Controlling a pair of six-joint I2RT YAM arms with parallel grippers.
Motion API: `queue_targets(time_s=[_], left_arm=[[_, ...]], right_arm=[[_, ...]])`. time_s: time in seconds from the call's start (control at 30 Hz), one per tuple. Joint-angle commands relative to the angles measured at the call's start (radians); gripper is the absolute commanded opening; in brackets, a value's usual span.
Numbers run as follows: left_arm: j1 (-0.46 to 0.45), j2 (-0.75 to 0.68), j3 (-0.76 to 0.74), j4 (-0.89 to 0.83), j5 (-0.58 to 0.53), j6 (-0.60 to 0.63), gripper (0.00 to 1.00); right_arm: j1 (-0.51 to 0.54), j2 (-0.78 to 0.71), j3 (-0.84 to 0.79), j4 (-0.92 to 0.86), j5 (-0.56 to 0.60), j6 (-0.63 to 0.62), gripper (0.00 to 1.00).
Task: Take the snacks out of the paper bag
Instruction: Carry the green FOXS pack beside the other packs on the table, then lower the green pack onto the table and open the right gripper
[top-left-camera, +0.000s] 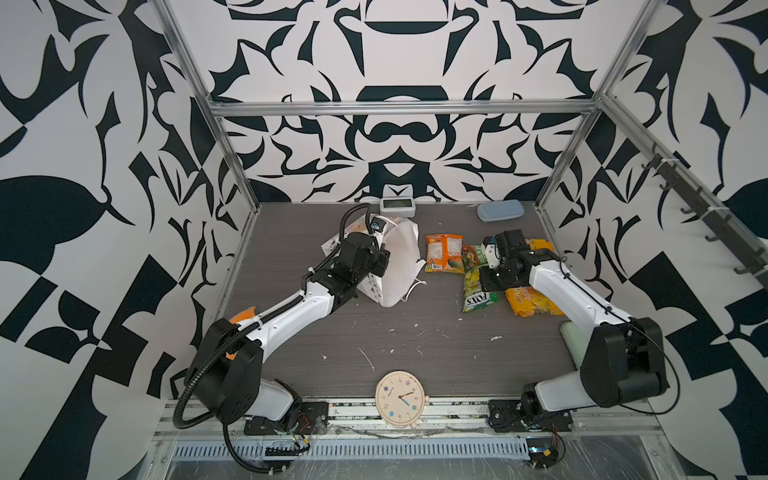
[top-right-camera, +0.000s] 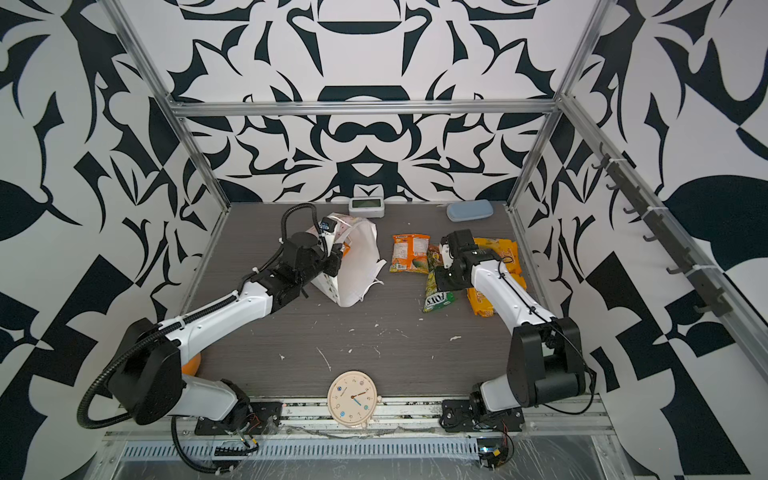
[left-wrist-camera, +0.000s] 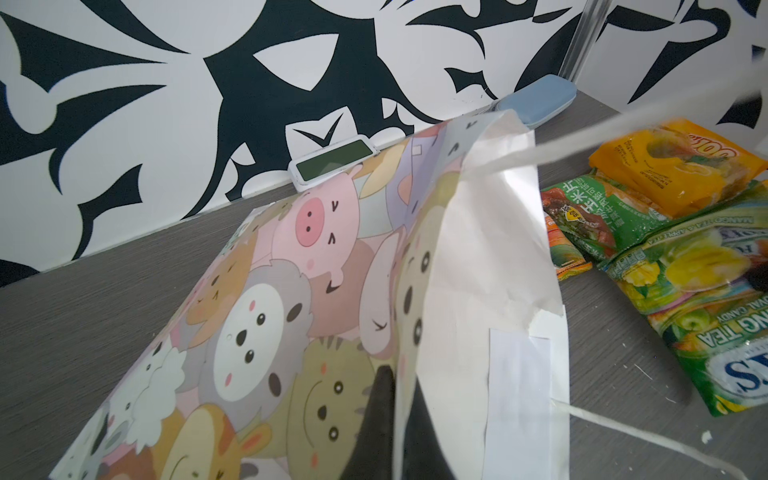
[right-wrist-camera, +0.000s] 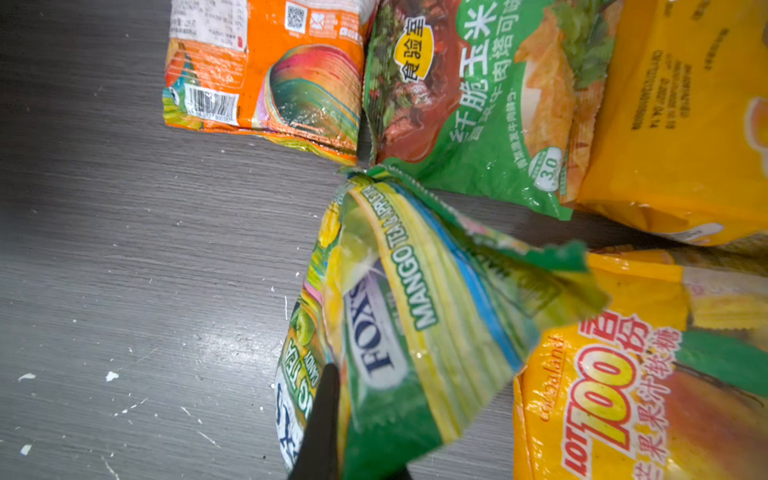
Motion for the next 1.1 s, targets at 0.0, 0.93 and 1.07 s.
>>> queue_targets(time_s=[0.0,0.93,1.07], left_arm=[[0.003,0.004,0.007,0.023,0.015,0.001,0.0],[0.003,0.025,0.037,0.018,0.048,-0.024,0.0],[0.003,0.025,0.026,0.029,0.041,-0.023,0.0]], right_arm=[[-0.004,-0.014,0.036,-0.033,0.01,-0.008,0.0],[0.033,-0.06,0.131,-0.07,0.183,0.137,0.23],[0.16,0.015,0.103,-0.032,0.251,0.219,0.28]])
